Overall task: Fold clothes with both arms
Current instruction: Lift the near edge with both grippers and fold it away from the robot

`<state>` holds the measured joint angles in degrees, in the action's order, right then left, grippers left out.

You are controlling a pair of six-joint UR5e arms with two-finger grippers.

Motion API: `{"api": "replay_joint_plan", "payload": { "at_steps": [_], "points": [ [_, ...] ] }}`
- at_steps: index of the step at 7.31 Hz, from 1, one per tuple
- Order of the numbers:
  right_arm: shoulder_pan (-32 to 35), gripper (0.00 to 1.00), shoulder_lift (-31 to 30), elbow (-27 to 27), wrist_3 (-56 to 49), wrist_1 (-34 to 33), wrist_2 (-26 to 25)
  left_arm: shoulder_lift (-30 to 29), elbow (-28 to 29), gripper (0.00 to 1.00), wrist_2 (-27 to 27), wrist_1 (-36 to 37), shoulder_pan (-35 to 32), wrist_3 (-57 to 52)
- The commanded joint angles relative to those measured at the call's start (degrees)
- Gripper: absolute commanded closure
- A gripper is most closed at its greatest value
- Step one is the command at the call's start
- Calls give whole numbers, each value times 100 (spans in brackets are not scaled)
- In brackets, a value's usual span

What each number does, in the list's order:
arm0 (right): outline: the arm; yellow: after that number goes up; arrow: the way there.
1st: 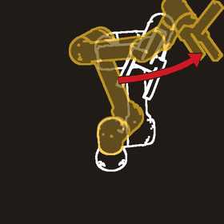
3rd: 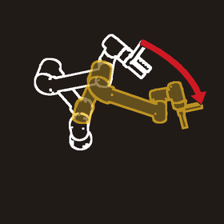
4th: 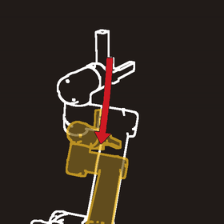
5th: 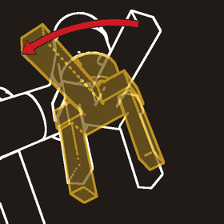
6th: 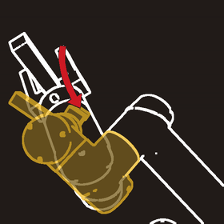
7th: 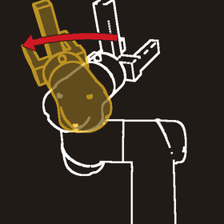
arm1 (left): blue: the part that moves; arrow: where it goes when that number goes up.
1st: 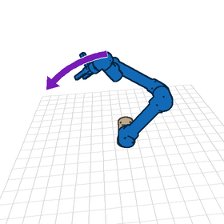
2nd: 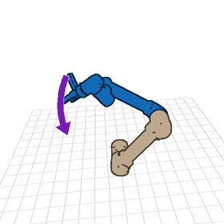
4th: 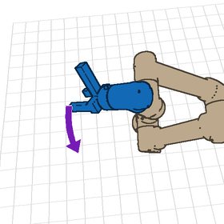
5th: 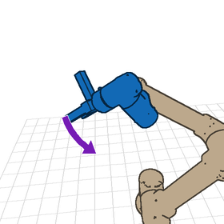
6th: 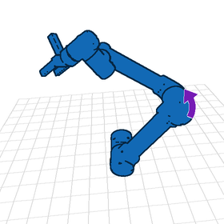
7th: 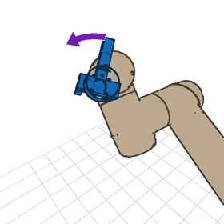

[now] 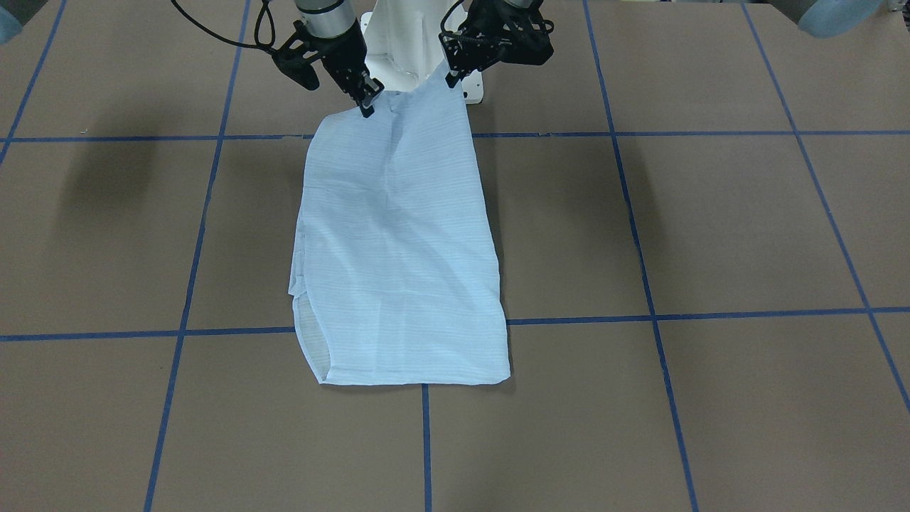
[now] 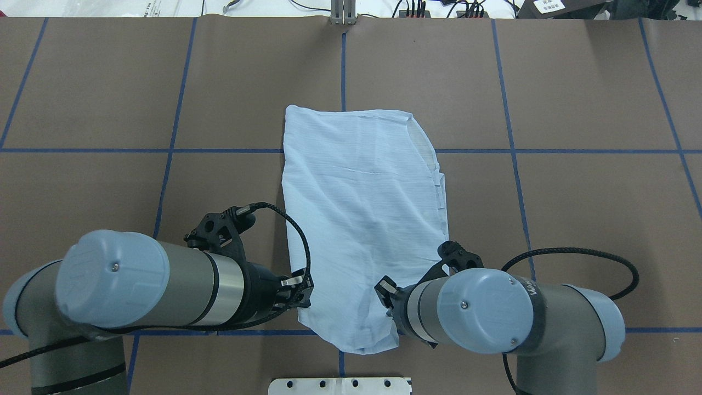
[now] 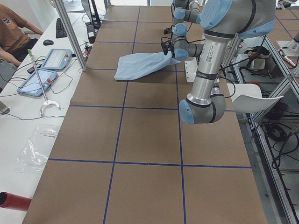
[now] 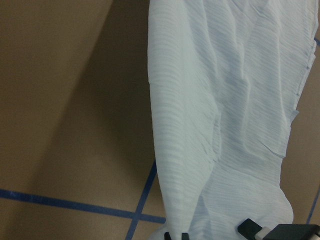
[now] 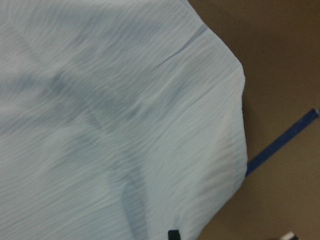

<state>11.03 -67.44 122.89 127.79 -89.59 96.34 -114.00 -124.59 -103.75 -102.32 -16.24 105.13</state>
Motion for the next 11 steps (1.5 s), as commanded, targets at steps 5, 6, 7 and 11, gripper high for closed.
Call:
{"api": "replay_joint_plan", "payload": {
  "at_steps": [5, 6, 7, 11],
  "points": [
    [624, 100, 12, 228, -245, 451, 579, -32, -202, 100, -49, 687, -139, 227],
    [880, 100, 29, -43, -316, 451, 562, -443, 360, 100, -75, 661, -587, 70],
    [1101, 100, 221, -203, -630, 459, 527, -613, 757, 100, -75, 495, -922, -44],
    [2006, 100, 1066, -1863, -1440, 451, 544, -702, 1873, 100, -505, -399, -2031, -695]
  ]
}}
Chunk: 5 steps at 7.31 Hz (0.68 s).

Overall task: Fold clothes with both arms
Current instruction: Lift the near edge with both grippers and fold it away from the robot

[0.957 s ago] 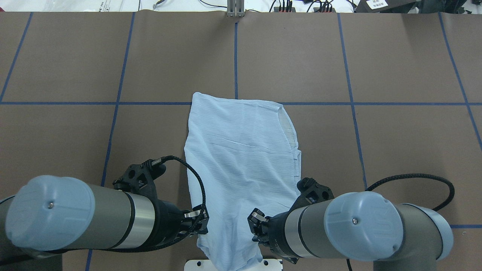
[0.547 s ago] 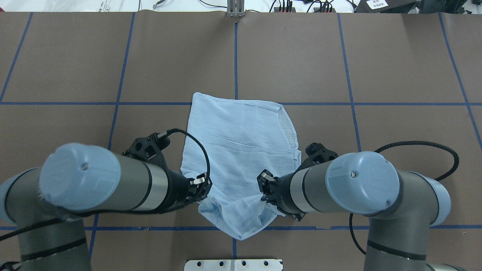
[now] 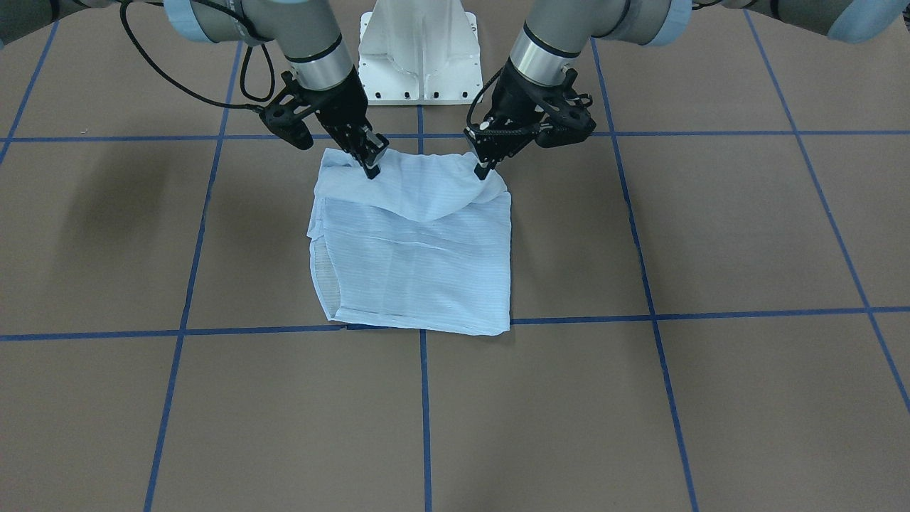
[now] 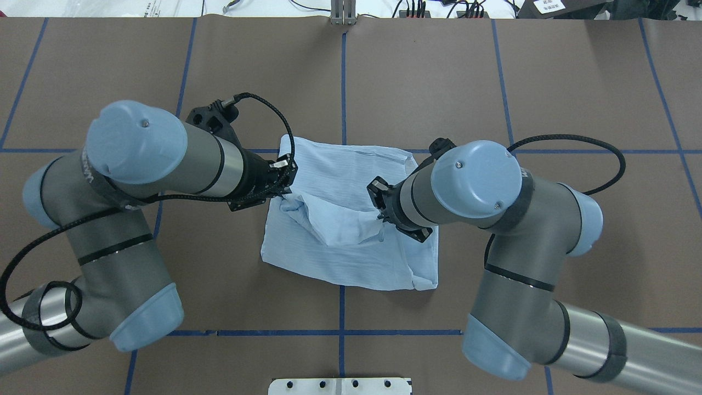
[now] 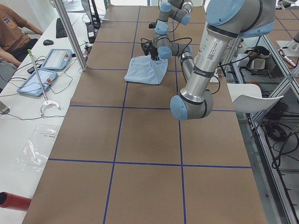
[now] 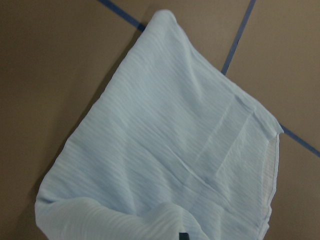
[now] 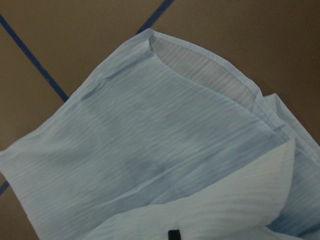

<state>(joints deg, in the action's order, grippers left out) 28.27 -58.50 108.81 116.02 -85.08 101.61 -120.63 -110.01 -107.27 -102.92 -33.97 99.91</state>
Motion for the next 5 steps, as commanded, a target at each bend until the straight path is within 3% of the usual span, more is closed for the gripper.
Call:
{"api": "replay_joint_plan", "payload": {
  "at_steps": [1, 2, 5],
  "points": [
    [423, 100, 303, -484, -290, -9, 26, -265, 1150, 100, -145, -969, -259, -165],
    [538, 100, 322, -493, -299, -9, 35, -468, 1636, 100, -145, -1297, -259, -156],
    [574, 100, 768, -1412, -325, 130, 61, -496, 1807, 100, -154, -1389, -417, -165]
  ]
}}
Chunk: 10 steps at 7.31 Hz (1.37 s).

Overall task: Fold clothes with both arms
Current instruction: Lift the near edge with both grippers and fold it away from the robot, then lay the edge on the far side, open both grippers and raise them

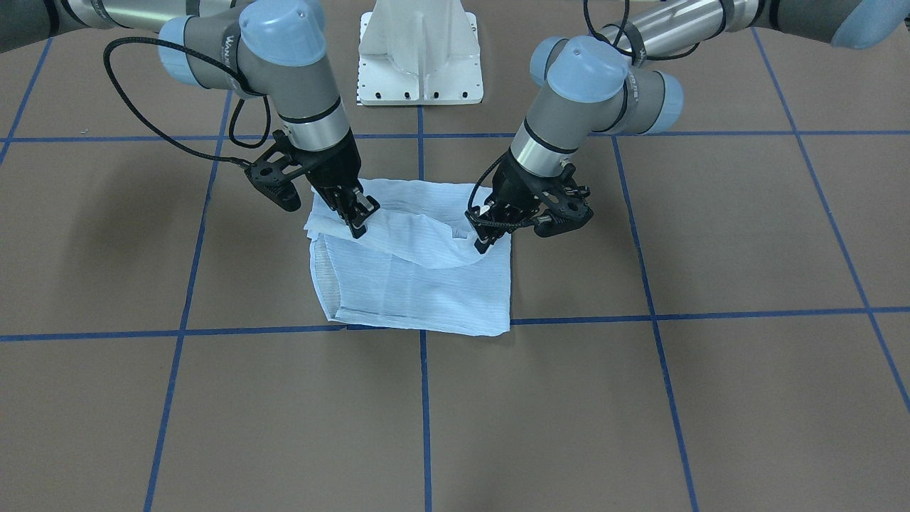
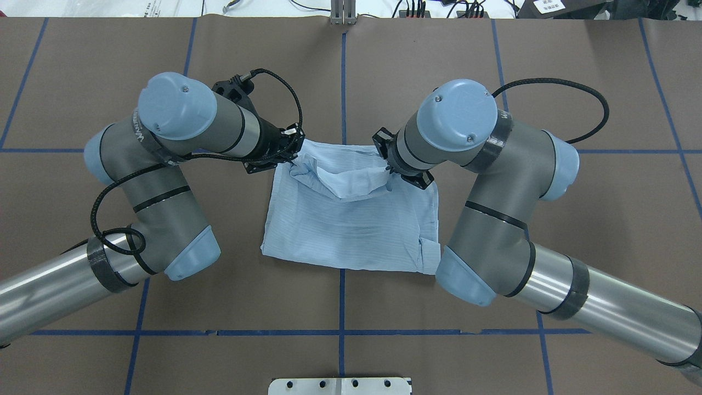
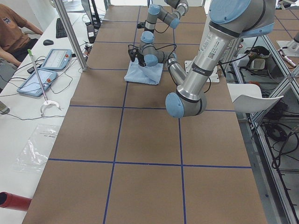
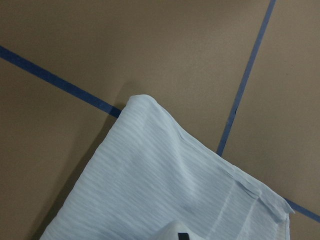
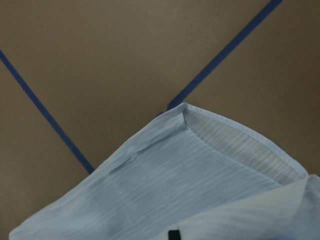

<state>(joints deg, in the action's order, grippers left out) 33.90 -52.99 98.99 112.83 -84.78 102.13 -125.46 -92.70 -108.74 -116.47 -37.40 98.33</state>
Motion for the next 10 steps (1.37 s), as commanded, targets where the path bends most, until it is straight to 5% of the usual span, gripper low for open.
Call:
{"api": "replay_joint_plan", "payload": {
  "at_steps": [1, 5, 6, 7, 8, 10],
  "points": [
    [12, 100, 227, -747, 20, 545, 9, -23, 233, 100, -7, -173, -83, 2],
    [38, 100, 184, -882, 11, 655, 167, -146, 824, 100, 2, -789, -83, 46],
    [55, 93, 166, -882, 11, 673, 185, -146, 824, 100, 11, -798, -83, 55],
    [82, 1, 122, -908, 2, 682, 193, -146, 841, 11, 19, -798, -153, 55],
    [282, 0, 87, -969, -163, 682, 455, -146, 876, 0, 19, -790, -371, 46],
    [460, 0, 78, -970, -682, 699, 852, -120, 973, 0, -24, -789, -706, -85]
  ]
}}
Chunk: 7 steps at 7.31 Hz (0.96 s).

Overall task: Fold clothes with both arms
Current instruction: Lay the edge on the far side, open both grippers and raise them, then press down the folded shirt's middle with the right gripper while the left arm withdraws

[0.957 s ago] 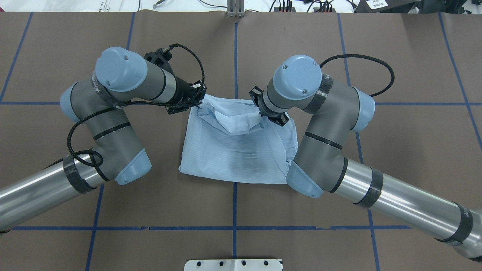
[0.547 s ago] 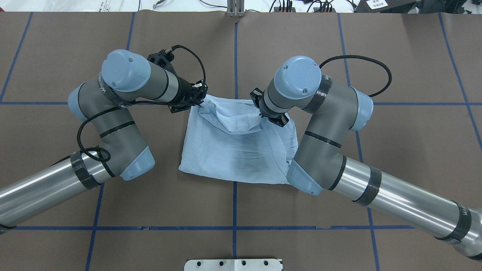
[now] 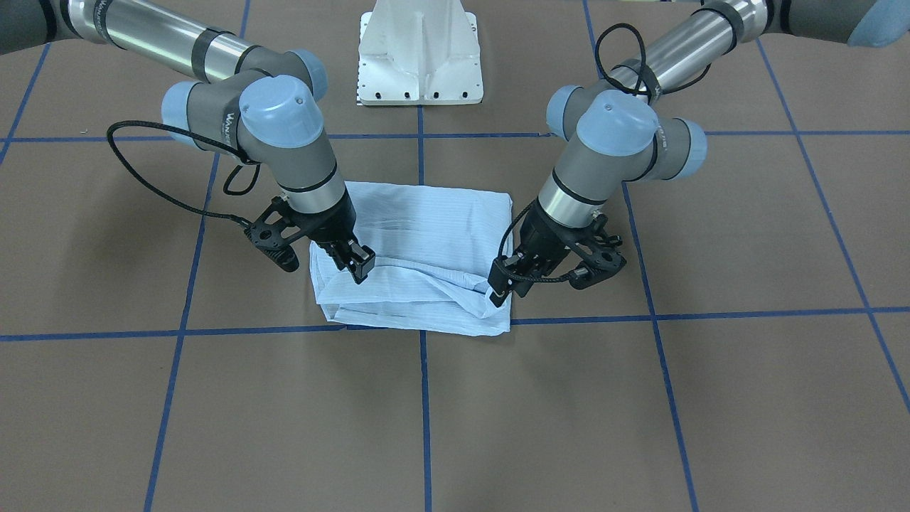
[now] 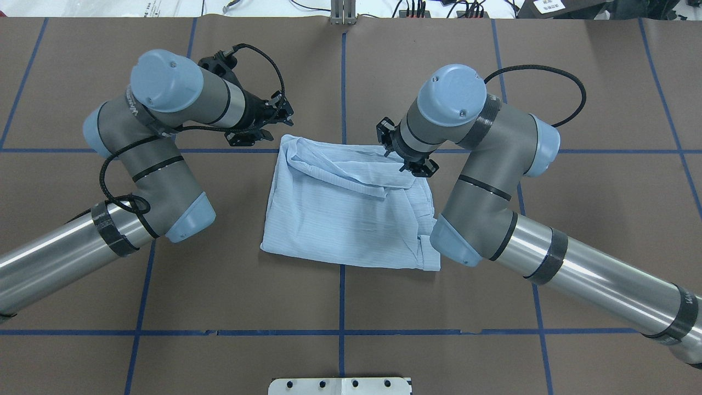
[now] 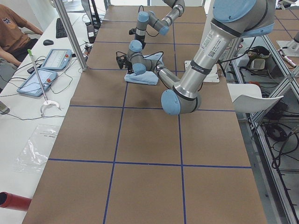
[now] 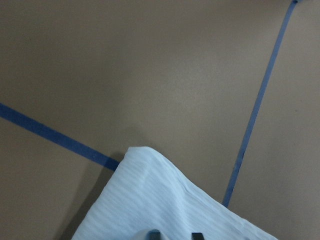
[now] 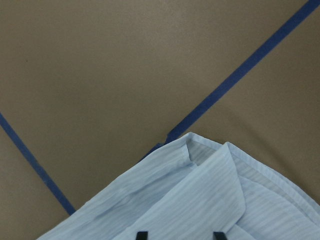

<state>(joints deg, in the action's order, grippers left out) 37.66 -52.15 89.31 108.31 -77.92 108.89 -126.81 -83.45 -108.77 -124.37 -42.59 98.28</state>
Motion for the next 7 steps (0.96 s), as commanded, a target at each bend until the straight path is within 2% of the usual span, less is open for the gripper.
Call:
{"api": "replay_joint_plan", "payload": {
  "at_steps": [1, 3, 4, 5, 6, 7],
  "points": [
    [40, 0, 56, 103, -423, -4, 177, 59, 31, 0, -213, -8, -232, -325],
    [-398, 0, 126, 446, -1166, -39, 28, 392, -135, 0, -434, -25, -354, -974],
    [-740, 0, 231, 430, -1694, -135, -416, 498, -215, 0, -443, -17, -460, -1239],
    [-1065, 0, 241, 386, -2491, -310, -917, 595, -224, 0, -452, -25, -522, -1363],
    [-1181, 0, 276, 281, -3421, -511, -1209, 613, -224, 0, -583, -25, -566, -1364],
    [-1174, 0, 467, -94, -4066, -505, -1282, 622, -224, 0, -619, -25, -584, -1364]
  ]
}}
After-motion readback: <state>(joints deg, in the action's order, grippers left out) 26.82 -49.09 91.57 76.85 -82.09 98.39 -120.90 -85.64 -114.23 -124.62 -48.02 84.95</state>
